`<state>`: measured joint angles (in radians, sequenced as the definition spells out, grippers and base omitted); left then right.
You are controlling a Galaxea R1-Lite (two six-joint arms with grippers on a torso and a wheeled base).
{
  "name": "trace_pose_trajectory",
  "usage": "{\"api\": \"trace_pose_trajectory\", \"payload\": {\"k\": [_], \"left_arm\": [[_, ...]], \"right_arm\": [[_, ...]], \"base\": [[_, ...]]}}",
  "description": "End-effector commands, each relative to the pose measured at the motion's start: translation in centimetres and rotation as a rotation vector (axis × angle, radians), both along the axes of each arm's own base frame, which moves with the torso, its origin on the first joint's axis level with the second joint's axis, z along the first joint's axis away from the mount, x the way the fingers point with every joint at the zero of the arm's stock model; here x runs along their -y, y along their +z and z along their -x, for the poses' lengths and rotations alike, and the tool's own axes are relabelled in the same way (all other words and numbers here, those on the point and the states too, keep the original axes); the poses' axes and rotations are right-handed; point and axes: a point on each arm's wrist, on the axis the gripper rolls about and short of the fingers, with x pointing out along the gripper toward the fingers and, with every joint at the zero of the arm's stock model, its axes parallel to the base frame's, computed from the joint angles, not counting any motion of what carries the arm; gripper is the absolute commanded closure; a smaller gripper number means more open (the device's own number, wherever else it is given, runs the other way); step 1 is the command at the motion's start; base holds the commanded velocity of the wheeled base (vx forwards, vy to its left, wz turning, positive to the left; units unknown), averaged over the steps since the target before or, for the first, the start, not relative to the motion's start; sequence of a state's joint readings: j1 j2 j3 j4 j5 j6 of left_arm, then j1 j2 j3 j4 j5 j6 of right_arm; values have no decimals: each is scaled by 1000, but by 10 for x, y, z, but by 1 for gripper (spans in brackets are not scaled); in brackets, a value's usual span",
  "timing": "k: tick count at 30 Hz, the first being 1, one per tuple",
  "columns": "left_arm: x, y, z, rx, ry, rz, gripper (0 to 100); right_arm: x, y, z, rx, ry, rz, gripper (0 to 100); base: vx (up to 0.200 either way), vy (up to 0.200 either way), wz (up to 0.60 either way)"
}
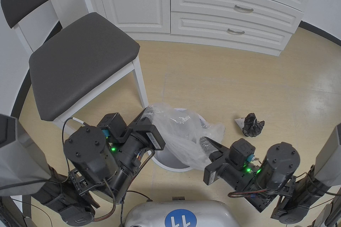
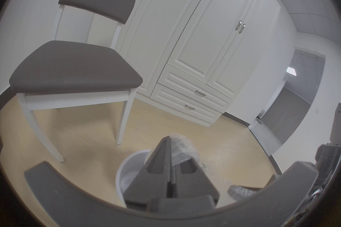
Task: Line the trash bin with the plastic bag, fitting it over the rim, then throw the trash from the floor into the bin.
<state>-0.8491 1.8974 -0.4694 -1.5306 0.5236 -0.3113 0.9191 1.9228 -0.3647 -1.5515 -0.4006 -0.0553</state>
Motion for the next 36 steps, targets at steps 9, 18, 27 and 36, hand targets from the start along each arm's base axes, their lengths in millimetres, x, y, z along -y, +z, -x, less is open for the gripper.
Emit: {"api": "trace_pose_trajectory", "payload": {"k": [9, 18, 27, 36], "left_arm": [[5, -34, -37, -57, 76, -45, 100], [-1, -40, -55, -63, 128, -42, 100], [-17, -28, -72, -30, 193, 0, 100], [-30, -10, -72, 8, 219, 34, 100]], "right_arm": [[-29, -31, -40, -66, -26, -87, 100], [-38, -40, -86, -82, -88, -248, 100], [-50, -24, -107, -60, -88, -430, 100], [-52, -22, -107, -64, -84, -455, 100]], "base": [[0, 0, 0], [0, 0, 0], [0, 0, 0], [0, 0, 0]]}}
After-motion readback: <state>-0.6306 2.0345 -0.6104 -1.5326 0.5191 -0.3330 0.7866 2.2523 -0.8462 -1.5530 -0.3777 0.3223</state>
